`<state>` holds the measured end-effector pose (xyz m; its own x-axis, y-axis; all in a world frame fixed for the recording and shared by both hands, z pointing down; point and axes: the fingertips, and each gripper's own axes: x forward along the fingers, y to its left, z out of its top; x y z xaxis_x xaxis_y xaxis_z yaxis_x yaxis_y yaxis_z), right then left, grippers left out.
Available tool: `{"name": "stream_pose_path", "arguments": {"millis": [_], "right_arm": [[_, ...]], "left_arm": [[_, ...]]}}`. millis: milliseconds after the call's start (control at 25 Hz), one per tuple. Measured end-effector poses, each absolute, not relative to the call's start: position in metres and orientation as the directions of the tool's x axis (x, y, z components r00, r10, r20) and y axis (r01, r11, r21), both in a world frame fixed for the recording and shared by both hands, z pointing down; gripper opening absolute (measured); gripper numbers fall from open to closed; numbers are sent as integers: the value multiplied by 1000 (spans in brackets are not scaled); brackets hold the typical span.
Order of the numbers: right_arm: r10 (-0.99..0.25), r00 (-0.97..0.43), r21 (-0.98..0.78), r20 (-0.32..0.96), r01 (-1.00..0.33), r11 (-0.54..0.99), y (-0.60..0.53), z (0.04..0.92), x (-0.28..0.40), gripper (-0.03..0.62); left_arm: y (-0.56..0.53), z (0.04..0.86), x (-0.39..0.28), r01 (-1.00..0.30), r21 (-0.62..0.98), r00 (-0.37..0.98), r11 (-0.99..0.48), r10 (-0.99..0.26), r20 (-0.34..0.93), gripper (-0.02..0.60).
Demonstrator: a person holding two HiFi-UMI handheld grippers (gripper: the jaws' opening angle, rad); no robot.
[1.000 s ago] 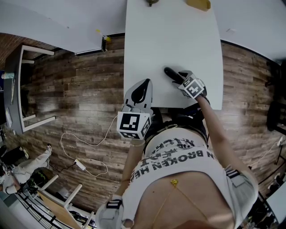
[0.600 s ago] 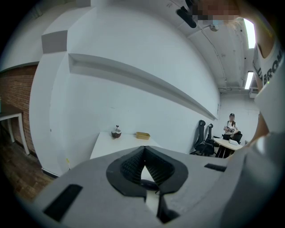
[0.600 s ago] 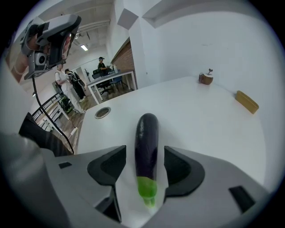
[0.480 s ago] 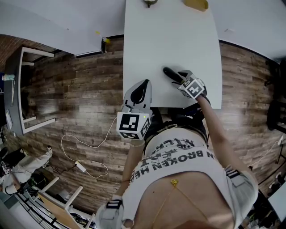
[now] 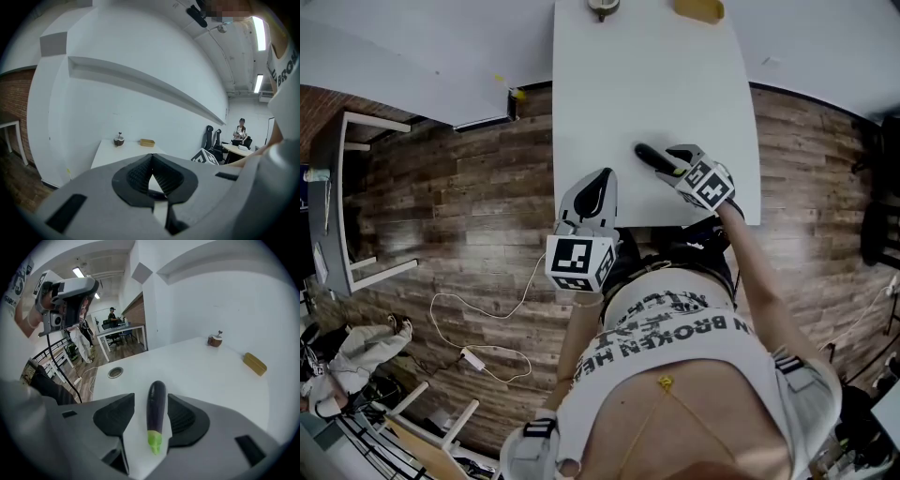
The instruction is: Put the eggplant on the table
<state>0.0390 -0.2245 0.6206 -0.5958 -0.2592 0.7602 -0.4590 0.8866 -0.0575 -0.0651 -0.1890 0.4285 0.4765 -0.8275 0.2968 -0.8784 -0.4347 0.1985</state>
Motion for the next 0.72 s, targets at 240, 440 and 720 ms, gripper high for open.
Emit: {"name": "stream_pose_path", "arguments": {"millis": [240,440,720], "right_arm": [[-321,-625,-19,712,-474,880,-226,591,42,50],[-357,-670,-19,651,-484,875,-226,557,45,11],[-411,-744,1,526,-483,875,-225,505,37,9]], "left_arm": [[-194,431,-56,-865,200,501,-460,-812,299,6],[-200,429,-42,-851,200,526,-486,-797,298,6],[-210,424,-27,-829,211,559,-518,-781,279,6]]}}
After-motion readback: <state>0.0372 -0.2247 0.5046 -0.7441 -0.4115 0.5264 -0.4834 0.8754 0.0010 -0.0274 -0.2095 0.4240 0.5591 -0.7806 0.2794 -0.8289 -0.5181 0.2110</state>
